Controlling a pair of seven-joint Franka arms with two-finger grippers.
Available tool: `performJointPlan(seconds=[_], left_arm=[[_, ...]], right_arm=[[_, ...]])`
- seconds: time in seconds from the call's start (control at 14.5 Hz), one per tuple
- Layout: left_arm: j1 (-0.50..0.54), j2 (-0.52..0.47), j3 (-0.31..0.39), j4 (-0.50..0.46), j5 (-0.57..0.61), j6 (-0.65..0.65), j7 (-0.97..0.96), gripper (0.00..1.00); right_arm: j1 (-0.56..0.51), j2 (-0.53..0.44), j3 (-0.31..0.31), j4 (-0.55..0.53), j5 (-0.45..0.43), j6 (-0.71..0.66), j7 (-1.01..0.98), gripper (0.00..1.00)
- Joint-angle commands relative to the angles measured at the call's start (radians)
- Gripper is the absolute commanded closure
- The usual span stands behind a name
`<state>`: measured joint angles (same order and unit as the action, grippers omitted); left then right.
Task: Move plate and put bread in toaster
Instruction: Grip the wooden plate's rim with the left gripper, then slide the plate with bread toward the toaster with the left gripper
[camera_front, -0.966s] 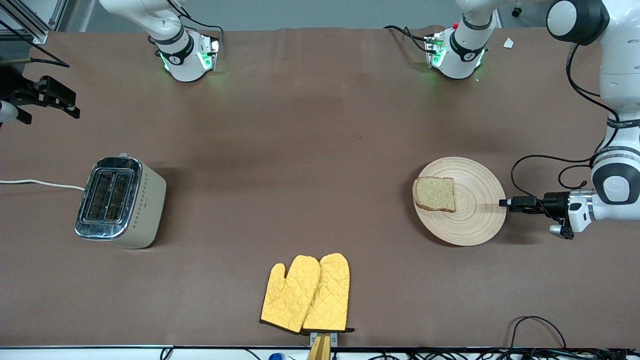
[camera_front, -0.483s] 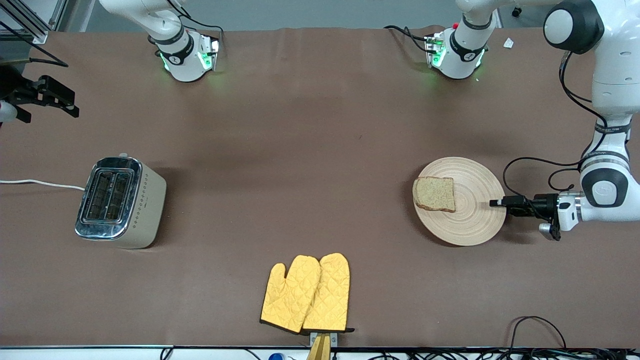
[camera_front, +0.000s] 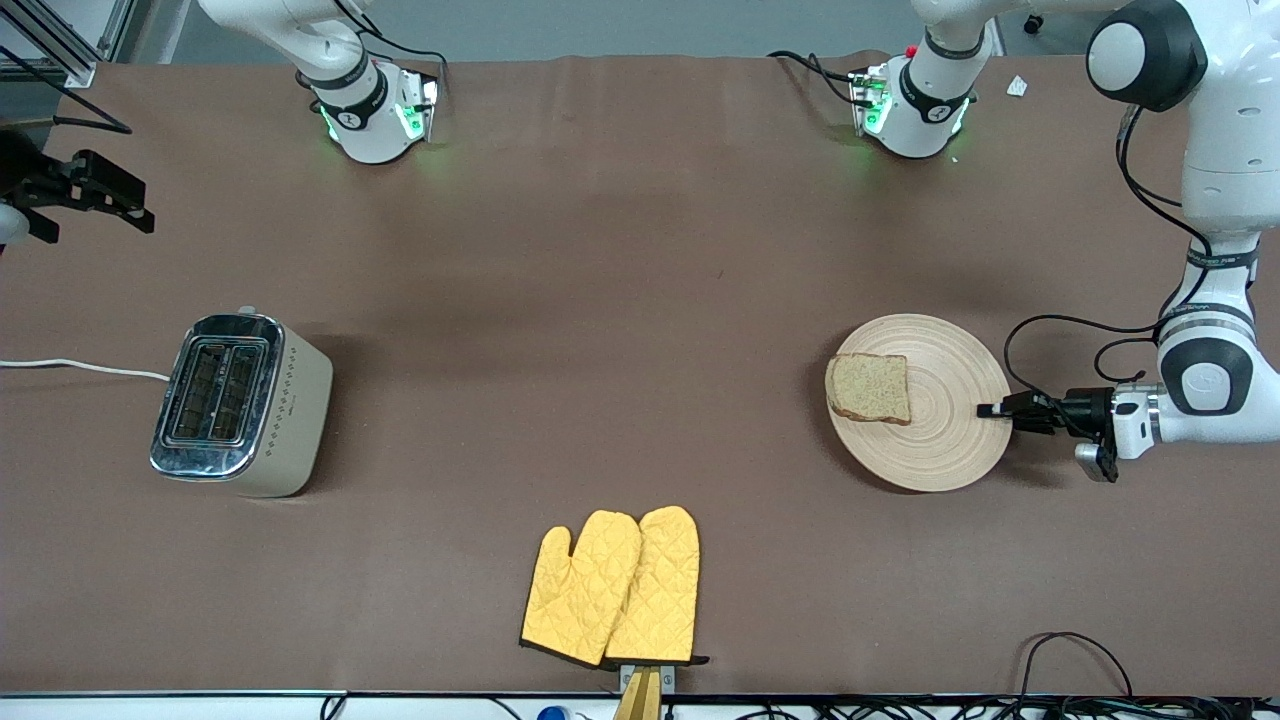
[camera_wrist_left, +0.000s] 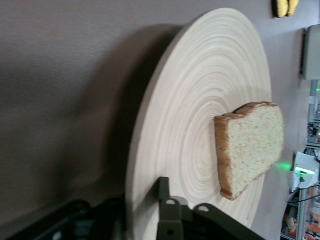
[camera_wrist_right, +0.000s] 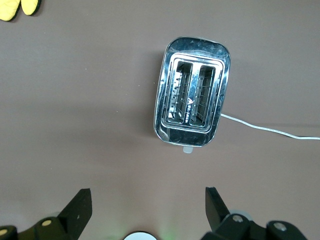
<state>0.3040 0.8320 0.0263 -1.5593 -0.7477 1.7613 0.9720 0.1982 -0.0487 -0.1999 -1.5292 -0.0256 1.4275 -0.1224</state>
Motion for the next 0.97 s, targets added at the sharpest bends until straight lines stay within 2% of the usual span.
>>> performJointPlan(seconds=[0.0, 0.28, 0.48, 0.69, 0.9], left_arm=[[0.0, 0.01, -0.002, 0.012, -0.027, 0.0, 0.042, 0.99], [-0.008, 0.003, -0.037, 0.012, -0.097, -0.08, 0.016, 0.99], [-0.014, -0.001, -0.107, 0.013, -0.16, -0.08, -0.083, 0.99], [-0.071, -0.002, -0.161, 0.036, -0.199, -0.008, -0.18, 1.0], [-0.195, -0.002, -0.177, 0.041, -0.306, 0.088, -0.259, 0.99]], right_arm=[[-0.006, 0.006, 0.004, 0.012, -0.01, -0.012, -0.005, 0.0], [-0.005, 0.007, 0.004, 0.012, -0.005, -0.012, -0.006, 0.0], [-0.005, 0.007, 0.004, 0.012, -0.005, -0.012, -0.008, 0.0], [-0.009, 0.009, 0.0, 0.011, -0.017, -0.007, -0.011, 0.0], [-0.019, 0.013, 0.0, 0.012, -0.019, -0.007, -0.011, 0.0]])
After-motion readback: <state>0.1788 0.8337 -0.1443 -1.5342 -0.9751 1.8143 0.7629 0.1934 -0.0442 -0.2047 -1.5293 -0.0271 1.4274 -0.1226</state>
